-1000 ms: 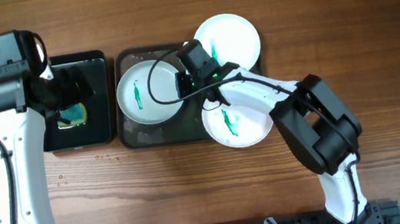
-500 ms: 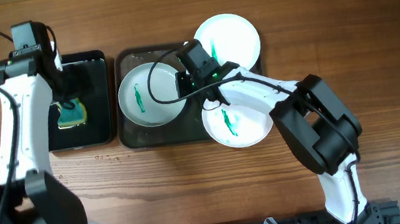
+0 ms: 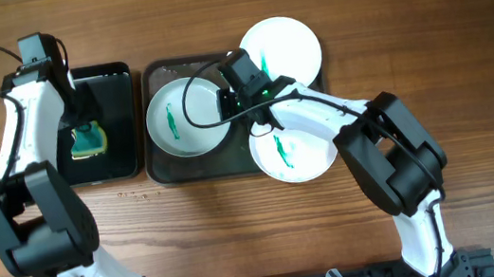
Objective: Clean dirty plates on tray and stack at the side
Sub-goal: 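Grasp the green-and-yellow sponge with the left gripper and lift it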
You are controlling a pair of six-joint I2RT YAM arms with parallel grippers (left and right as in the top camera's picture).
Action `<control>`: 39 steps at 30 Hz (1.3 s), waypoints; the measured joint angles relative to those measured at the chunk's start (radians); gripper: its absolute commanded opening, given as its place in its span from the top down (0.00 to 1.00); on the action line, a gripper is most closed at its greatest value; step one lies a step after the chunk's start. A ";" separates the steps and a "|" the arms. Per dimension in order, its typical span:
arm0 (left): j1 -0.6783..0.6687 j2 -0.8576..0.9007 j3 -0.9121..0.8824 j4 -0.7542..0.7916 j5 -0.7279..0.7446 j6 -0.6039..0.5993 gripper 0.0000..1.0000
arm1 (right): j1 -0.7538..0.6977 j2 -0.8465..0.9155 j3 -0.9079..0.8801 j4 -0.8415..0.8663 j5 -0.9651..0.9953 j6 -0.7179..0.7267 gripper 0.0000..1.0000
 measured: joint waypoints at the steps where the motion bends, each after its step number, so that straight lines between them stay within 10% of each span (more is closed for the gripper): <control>1: 0.001 0.013 0.000 0.000 0.000 0.003 0.51 | 0.000 0.000 0.000 -0.002 0.000 0.000 0.95; 39: 0.036 0.145 0.004 0.032 0.027 0.057 0.96 | 0.000 0.000 0.000 -0.006 0.000 -0.003 0.96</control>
